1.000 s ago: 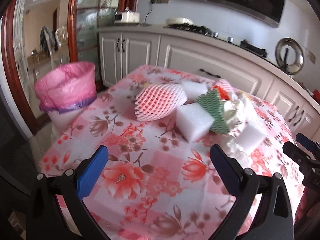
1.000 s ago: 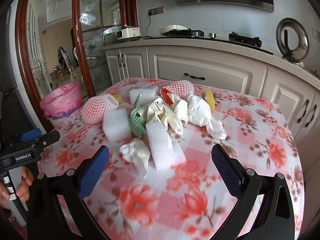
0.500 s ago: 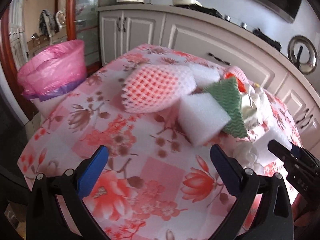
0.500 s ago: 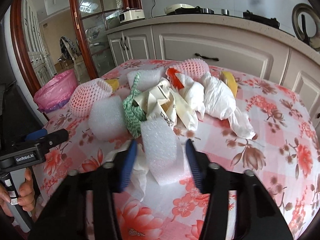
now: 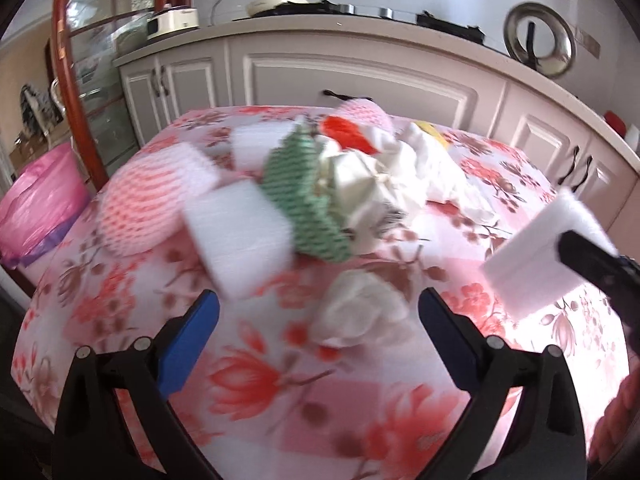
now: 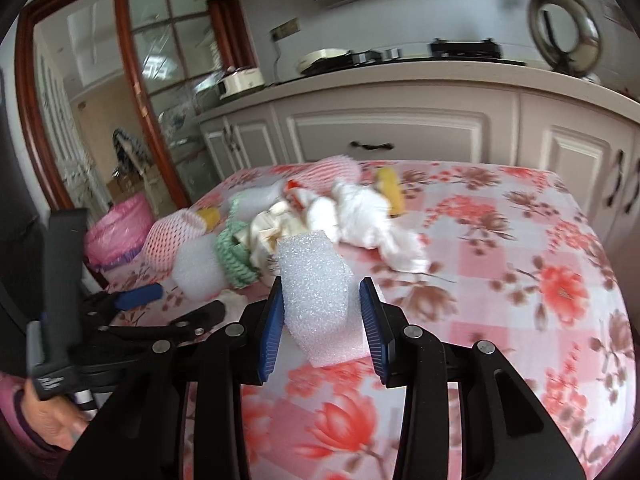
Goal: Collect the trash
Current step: 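Grasp the white foam block with the right gripper while the left gripper grasps a crumpled tissue, then carry the foam block and tissue to the pink bin with both grippers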
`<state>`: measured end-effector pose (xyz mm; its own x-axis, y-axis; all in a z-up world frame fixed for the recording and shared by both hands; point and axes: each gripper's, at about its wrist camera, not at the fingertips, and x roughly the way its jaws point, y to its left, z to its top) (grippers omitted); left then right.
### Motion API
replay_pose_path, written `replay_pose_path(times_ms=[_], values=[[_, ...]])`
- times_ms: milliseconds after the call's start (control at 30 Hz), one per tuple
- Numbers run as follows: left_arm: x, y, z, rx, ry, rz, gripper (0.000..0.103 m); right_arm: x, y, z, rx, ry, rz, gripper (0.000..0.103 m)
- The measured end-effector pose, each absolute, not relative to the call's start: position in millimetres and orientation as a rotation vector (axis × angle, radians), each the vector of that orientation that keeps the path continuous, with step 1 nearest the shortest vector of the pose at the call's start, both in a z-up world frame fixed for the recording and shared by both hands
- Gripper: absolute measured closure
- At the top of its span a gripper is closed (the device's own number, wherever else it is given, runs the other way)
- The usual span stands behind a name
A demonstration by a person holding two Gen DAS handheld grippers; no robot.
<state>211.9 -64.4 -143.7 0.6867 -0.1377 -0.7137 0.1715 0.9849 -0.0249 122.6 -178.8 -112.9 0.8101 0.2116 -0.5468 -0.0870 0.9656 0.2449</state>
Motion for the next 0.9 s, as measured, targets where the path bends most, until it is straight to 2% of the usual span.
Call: replay_pose_path(times_ms=[100, 200, 300, 367, 400, 533, 900], values=[[221.5, -86.1, -152.7, 0.076, 0.813, -0.172, 0.014, 114.8, -193.9, -112.9, 0.230, 0.597, 0.136, 0.066], [226.7, -95.2, -160.5, 0.089, 0.833, -0.160, 0.023, 109.3, -204.8, -115.0, 0.247, 0.598, 0.121, 0.066], [228.5, -100.1, -167.1, 0.101, 0.848, -0.145, 0.037, 105.0, -210.4, -117.0, 0.256, 0.598, 0.114, 0.066], [227.3, -100.6, -172.1, 0.104, 0.860, -0.150, 0.057, 103.0, -211.4, -118.1, 0.259, 0.598, 0.114, 0.066], [225.5, -99.3, -173.2, 0.102, 0.865, -0.156, 0.059, 102.6, -211.7, -117.8, 0.260, 0.597, 0.115, 0.066], [213.3, -91.1, -165.6, 0.087, 0.828, -0.170, 0.065, 99.7, -207.9, -116.7, 0.252, 0.592, 0.122, 0.066], [166.0, -53.3, -113.9, 0.072, 0.622, -0.143, 0.065, 90.4, -154.3, -100.6, 0.183, 0.590, 0.200, 0.066]])
